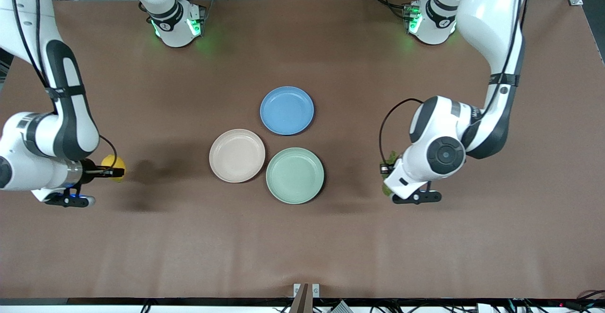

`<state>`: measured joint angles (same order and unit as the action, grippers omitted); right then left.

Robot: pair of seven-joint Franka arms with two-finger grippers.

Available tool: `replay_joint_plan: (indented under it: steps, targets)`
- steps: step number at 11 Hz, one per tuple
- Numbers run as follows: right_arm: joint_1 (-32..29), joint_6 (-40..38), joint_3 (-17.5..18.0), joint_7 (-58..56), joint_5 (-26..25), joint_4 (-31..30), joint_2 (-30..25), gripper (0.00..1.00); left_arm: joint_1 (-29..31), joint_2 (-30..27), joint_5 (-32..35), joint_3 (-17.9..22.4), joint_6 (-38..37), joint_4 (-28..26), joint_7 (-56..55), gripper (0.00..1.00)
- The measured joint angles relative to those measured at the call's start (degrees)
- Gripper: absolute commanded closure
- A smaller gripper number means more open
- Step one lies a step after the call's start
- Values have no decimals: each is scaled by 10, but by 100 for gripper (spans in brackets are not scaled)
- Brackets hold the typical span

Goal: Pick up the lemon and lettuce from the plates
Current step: 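Lift the lettuce with the left gripper while the right gripper carries the lemon away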

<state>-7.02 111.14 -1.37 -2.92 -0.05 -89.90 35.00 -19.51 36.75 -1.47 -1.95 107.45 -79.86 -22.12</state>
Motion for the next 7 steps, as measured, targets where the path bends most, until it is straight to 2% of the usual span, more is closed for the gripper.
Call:
replay_joint_plan:
  steps: [1, 4, 7]
  targets:
    - [0, 8, 0, 0, 0, -1, 9, 83, 12, -7, 1, 0, 0, -16, 13, 100]
    - [-4, 26, -1, 0, 0, -1, 25, 47, 44, -34, 2, 1, 0, -58, 59, 100]
    - [-5, 34, 0, 0, 0, -1, 37, 17, 68, -67, 2, 2, -1, -100, 88, 100]
